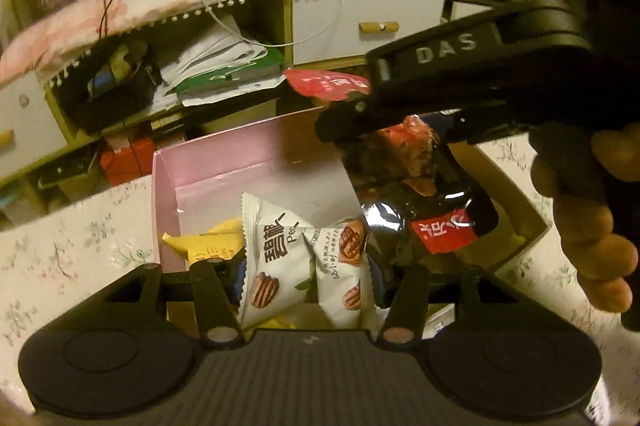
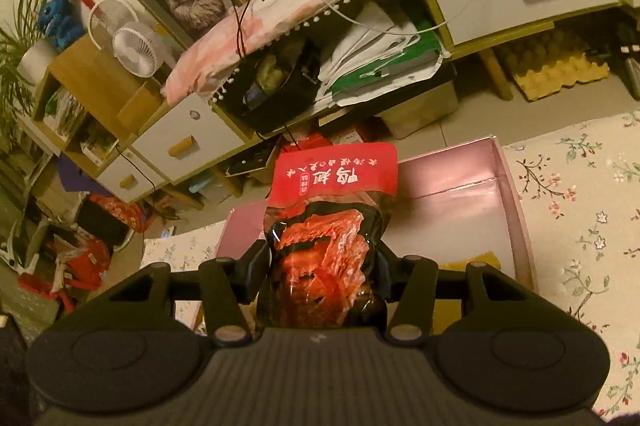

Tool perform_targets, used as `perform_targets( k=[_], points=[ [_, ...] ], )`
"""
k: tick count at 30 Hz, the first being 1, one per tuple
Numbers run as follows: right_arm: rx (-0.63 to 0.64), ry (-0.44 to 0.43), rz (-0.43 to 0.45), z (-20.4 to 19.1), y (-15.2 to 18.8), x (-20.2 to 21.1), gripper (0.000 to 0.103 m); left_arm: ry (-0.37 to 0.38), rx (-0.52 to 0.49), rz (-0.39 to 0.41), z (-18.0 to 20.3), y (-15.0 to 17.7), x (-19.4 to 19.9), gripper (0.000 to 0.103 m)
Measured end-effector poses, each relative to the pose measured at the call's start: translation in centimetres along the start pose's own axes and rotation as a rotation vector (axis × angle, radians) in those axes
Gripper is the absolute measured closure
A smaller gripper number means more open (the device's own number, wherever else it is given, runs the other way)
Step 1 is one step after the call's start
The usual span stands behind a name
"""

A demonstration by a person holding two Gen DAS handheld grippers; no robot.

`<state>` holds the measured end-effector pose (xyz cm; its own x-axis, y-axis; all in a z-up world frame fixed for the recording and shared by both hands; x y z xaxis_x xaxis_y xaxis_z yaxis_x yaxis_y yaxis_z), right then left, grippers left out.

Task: Organize snacks
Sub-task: 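Lower the pecan bag and red bag into the pink box and release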

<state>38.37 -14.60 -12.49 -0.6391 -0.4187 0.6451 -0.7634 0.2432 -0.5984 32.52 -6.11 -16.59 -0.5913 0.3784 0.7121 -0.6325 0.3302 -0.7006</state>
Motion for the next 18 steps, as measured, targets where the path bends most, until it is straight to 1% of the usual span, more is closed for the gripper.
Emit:
perform_targets(
  k=[2, 5, 7, 9, 11, 13, 14, 16, 18],
  points=[
    [-0.001, 0.006, 0.006, 0.0, 0.0, 0.1, 0.050, 0.004, -0.015, -0.004, 0.1, 0.0, 0.1, 0.041],
    [-0.008, 0.010, 0.001, 0.2, 0.2, 0.0, 0.045, 0.021, -0.017, 0.001, 0.1, -0.2, 0.5, 0.033],
    [-0.022, 0.015, -0.004, 0.4, 0.3, -0.4, 0.042, 0.025, -0.026, 0.012, 0.2, -0.3, 0.9, 0.026],
    [-0.036, 0.028, -0.007, 0.8, 0.4, -0.4, 0.039, 0.026, -0.046, 0.023, 0.3, -0.6, 1.4, 0.020],
    [-0.040, 0.043, -0.006, 1.1, 0.5, -0.4, 0.037, 0.023, -0.056, 0.036, 0.2, -0.8, 1.8, 0.018],
    [-0.041, 0.048, -0.004, 1.1, 0.4, -0.2, 0.035, 0.029, -0.043, 0.038, -0.1, -1.0, 2.1, 0.018],
    [-0.036, 0.040, -0.012, 1.0, 0.5, -0.1, 0.035, 0.031, -0.034, 0.038, -0.2, -1.0, 2.3, 0.018],
    [-0.003, 0.030, -0.035, 0.5, 0.8, -0.1, 0.039, 0.028, -0.022, 0.037, -0.5, -1.1, 2.5, 0.018],
    [0.048, 0.053, -0.045, 0.1, 1.0, 0.1, 0.049, 0.025, -0.002, 0.039, -0.9, -1.2, 2.8, 0.018]
  ],
)
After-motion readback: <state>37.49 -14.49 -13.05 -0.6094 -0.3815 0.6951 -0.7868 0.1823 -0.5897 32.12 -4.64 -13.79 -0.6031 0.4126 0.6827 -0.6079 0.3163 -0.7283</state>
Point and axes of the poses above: each gripper's, at about its wrist camera, not at the fingertips, and x roughly against the way its jaws point, z to its right, y to its underside, the point moved 10 cm from there along -x, roughly the way its jaws point, and after that the axes turned 6 degrees about y, right-handed, at the moved point
